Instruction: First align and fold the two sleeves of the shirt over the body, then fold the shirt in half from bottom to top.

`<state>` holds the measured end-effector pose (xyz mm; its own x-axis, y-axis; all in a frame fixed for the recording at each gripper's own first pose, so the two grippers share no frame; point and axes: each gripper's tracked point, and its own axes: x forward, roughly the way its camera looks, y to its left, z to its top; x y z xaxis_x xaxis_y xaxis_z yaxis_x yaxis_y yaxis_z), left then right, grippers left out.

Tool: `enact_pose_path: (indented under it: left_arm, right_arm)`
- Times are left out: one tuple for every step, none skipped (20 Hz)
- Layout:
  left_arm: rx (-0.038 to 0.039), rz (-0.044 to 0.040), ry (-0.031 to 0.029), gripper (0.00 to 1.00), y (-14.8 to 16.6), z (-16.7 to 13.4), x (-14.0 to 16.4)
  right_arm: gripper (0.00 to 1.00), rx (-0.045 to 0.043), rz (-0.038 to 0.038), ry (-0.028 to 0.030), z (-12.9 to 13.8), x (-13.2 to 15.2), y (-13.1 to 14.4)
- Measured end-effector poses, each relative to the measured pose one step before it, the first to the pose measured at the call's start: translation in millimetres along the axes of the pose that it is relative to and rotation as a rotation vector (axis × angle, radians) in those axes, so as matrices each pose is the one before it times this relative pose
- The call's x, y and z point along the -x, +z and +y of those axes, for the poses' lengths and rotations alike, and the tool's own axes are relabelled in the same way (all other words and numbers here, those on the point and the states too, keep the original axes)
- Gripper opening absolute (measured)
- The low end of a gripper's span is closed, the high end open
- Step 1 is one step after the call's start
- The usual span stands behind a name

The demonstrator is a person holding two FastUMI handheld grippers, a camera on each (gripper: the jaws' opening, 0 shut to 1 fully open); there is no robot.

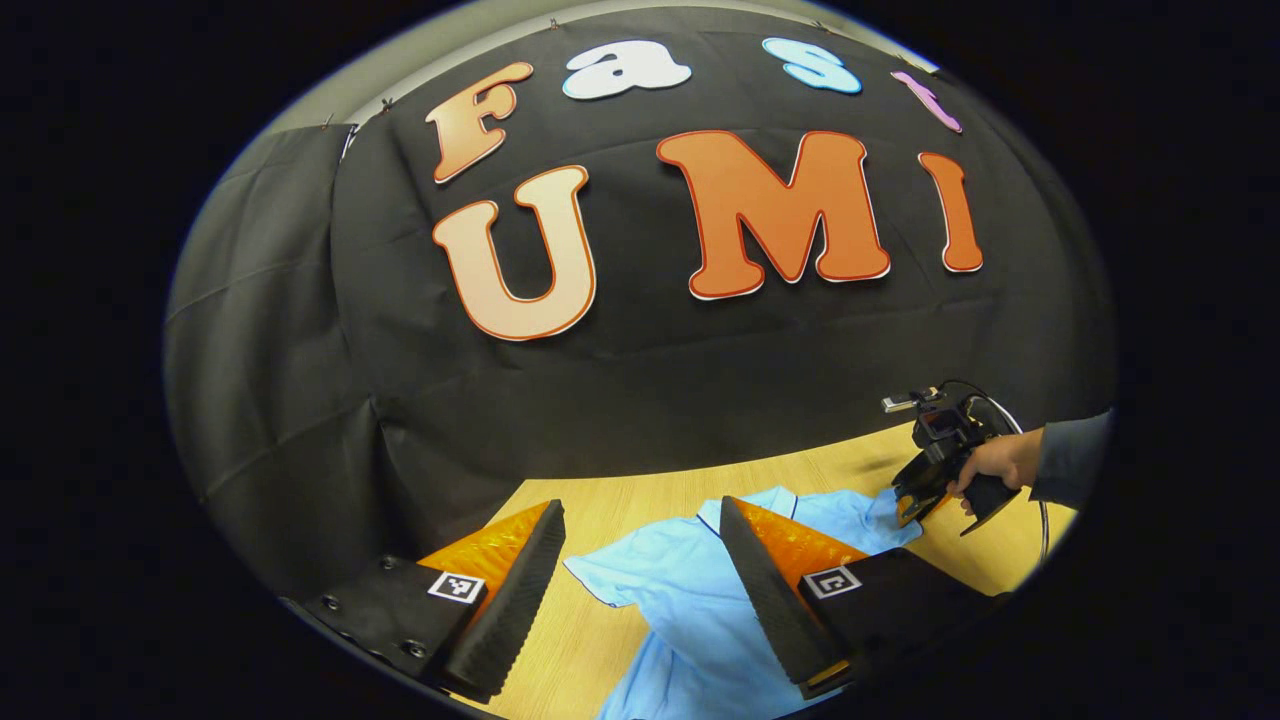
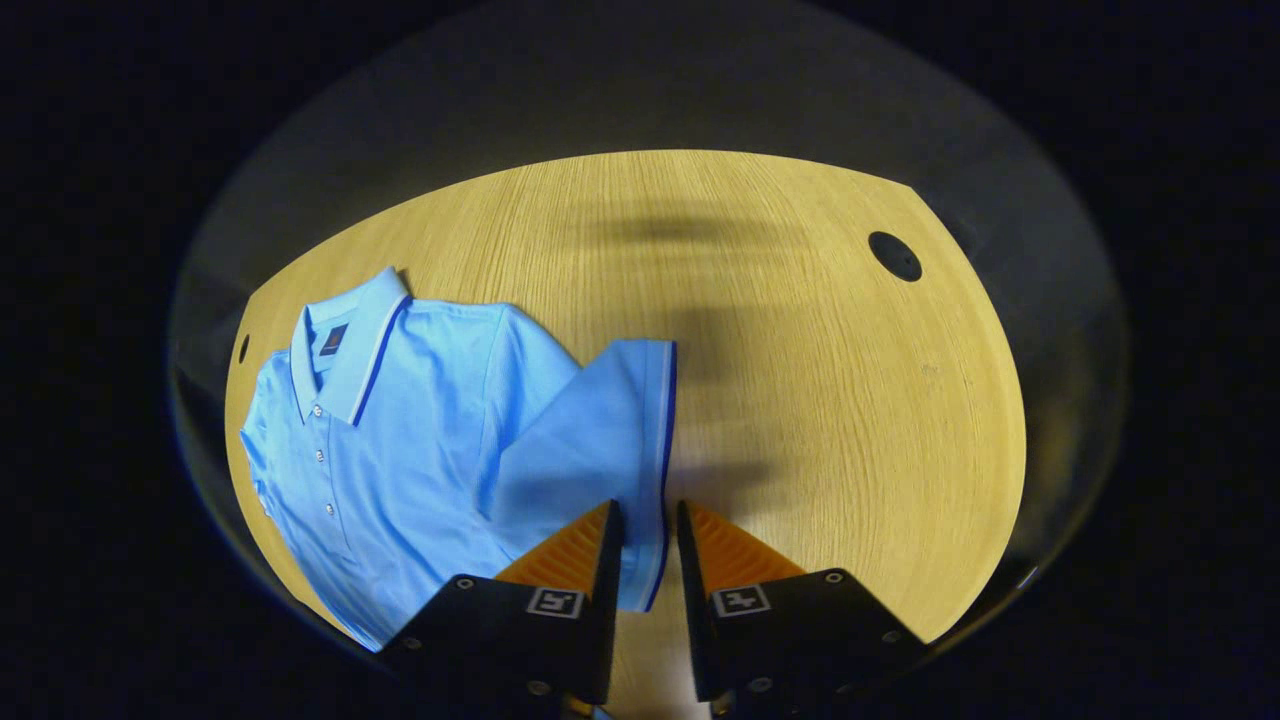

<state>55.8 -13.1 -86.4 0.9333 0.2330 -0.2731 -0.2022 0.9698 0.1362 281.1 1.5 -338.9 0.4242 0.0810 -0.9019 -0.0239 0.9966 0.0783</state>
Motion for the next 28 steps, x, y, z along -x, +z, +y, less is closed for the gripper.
enact_pose_path:
  left_arm:
    - [0.00062,-0.00012,0.00123,1.0,-0.71,-0.08,1.79]
    - [-0.00213,0.00004,0.00399,1.0,1.19,1.23,1.78]
    - [-0.0038,-0.00046,0.00408,1.0,-0.53,1.45,3.54]
    - [-0.00252,-0.00324,0.00676,1.0,1.27,3.11,3.06]
    - [-0.00172,-0.00068,0.0083,1.0,1.04,3.37,2.99]
    - [-0.00174,0.00055,0.00831,1.0,-2.26,3.97,4.07]
    - [-0.00143,0.00045,0.00944,1.0,-0.65,4.74,2.48]
    - [-0.00187,0.00394,0.00856,1.0,-2.3,4.11,1.74]
    - [-0.00171,0.00192,0.01117,1.0,-0.06,7.01,0.74]
    - [0.0016,0.00173,0.00866,0.99,-1.51,5.14,1.42]
    - [0.00463,0.00233,0.01189,0.98,-0.55,4.93,0.72]
    - [0.00042,0.00751,0.01485,0.97,-4.15,4.69,0.89]
    - [0.00195,0.00073,-0.00053,1.0,0.21,1.71,1.15]
    - [-0.0004,0.00175,-0.00013,1.0,-1.84,0.91,2.25]
    - [-0.0009,0.00458,0.00099,1.0,-2.44,2.32,-1.19]
    - [0.00103,0.00038,-0.00361,1.0,-3.34,0.87,-2.29]
    - [0.00409,0.0015,-0.00072,1.0,-0.92,3.25,-2.38]
    - [0.00725,0.00368,-0.00667,1.0,-3.09,3.75,-1.57]
    - [0.01028,0.00447,-0.00446,1.0,-2.26,4.2,-4.49]
    - [0.0105,0.00913,-0.0078,1.0,-5.19,4.32,-5.63]
    - [0.01101,0.00829,-0.00373,1.0,-3.62,5.04,-6.07]
    - [0.01171,0.01122,-0.00643,1.0,-5.35,5.41,-6.79]
    - [0.01255,0.01029,-0.0124,1.0,-4.3,4.93,-9.31]
    - [0.01216,0.01378,-0.01226,1.0,-5.69,5.04,-7.77]
    - [0.01544,0.01828,-0.01777,1.0,-5.26,5.16,-9.67]
    - [0.01995,0.01863,-0.02489,0.99,-7.58,5.36,-10.56]
    - [0.01725,0.02718,-0.01871,0.96,-8.67,5.71,-13.3]
    - [0.01307,0.02962,-0.0214,1.0,-8.74,5.22,-12.86]
  right_arm:
    - [0.18,0.01419,-0.00866,0.00259,2.16,-0.35,0.39]
    - [0.13,0.01492,-0.00686,0.0042,0.64,1.72,0.91]
    - [0.08,0.00361,-0.01179,0.00388,1.43,-0.78,0.78]
    - [0.04,-0.00845,-0.01288,0.0271,4.82,0.57,0.8]
    - [0.04,-0.02516,-0.00251,0.03955,6.51,4.15,-1.08]
    - [0.02,-0.02458,-0.01494,0.04436,7.84,4.79,2.97]
    - [0.02,-0.01144,-0.02565,0.02674,5.07,4.26,4.0]
    - [0.02,0.00237,-0.03575,0.02367,6.68,6.6,7.58]
    - [0.02,-0.0033,-0.03177,0.02844,7.92,7.84,7.66]
    - [0.02,-0.01532,-0.01787,0.03675,11.07,8.26,5.95]
    - [0.01,-0.01272,-0.01051,0.02149,7.78,5.53,2.46]
    - [0.02,-0.00166,-0.01566,0.00825,6.3,3.65,3.46]
    - [0.01,0.00509,-0.0143,0.01378,7.74,2.52,2.82]
    - [0.02,0.00871,-0.00473,0.01735,10.27,3.17,0.35]
    - [0.01,0.009,-0.0044,0.01414,9.3,1.83,-0.35]
    - [0.01,0.01136,-0.00103,0.01124,8.54,0.34,-0.8]
    - [0.01,0.00789,-0.00231,0.0068,8.01,-0.41,-0.97]
    - [0.02,0.00908,0.00369,0.01199,10.15,-0.98,-1.85]
    - [0.02,0.00496,0.00269,0.01091,10.21,-1.25,-3.31]
    - [0.02,0.00552,0.00454,0.00518,9.02,-1.95,-2.17]
    - [0.02,0.00329,0.00533,0.00376,7.72,-1.33,-3.15]
    - [0.03,0.00193,0.00484,0.005,9.39,-1.97,-2.43]
    - [0.03,-0.00097,0.00322,0.00048,8.52,-2.6,-3.44]
    - [0.03,-0.00307,0.00436,-0.00283,6.64,-2.96,-2.15]
    - [0.03,-0.01372,0.00521,-0.00448,7.07,-3.02,-3.02]
    - [0.04,-0.01998,0.01645,0.0095,8.23,-2.39,-4.67]
    - [0.05,-0.01733,0.02165,0.01172,8.3,-0.75,-6.75]
    - [0.09,-0.00534,0.0033,0.01017,7.48,-0.44,-1.54]
